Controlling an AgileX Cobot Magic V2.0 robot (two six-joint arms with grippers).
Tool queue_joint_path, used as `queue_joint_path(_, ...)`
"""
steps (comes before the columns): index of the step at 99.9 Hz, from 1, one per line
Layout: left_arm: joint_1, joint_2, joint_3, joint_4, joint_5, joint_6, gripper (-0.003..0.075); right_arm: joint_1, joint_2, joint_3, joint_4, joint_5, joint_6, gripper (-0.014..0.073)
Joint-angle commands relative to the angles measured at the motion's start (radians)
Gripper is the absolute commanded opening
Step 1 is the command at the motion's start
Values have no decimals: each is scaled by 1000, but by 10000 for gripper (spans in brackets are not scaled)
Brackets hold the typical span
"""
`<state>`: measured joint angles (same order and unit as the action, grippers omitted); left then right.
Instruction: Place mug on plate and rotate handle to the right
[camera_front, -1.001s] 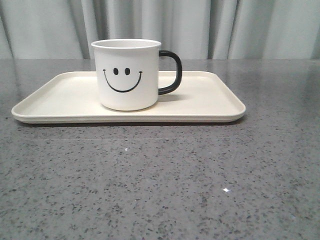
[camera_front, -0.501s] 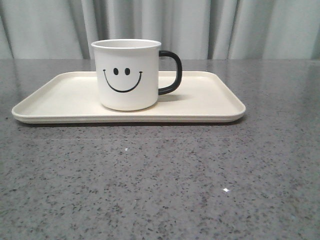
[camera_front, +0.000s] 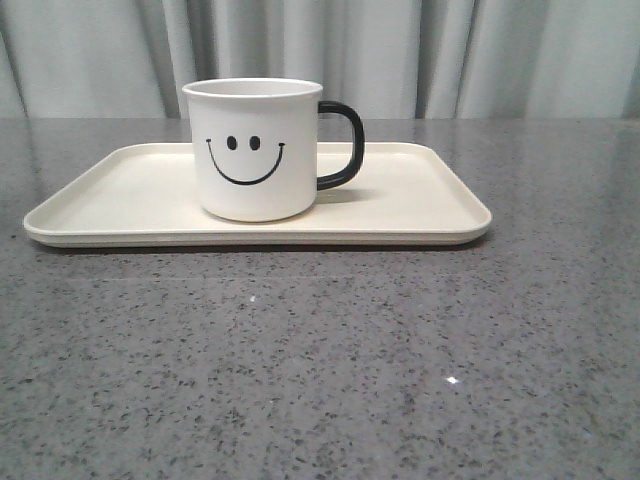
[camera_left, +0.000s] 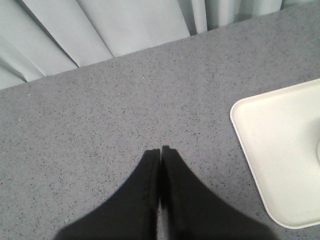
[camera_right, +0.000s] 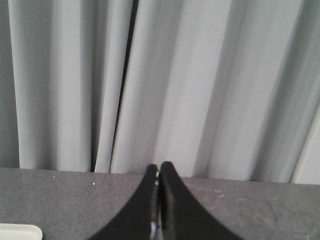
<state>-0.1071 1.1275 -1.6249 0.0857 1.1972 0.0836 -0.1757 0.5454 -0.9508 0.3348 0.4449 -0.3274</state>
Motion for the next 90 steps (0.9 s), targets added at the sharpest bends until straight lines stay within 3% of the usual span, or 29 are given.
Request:
queue_joint_path(1,1,-56,15,-25,-105,-10,-20,-7,-44,36,-5,-99,2,-119)
queue_joint_path(29,-1,-142,145,-27,-171,-10,-20,-7,-70,107,-5,-40,2,-119)
queue_joint_path(90,-1,-98,169,-68,-106,-22,-20,-7,-70,113,-5,-36,2,-119)
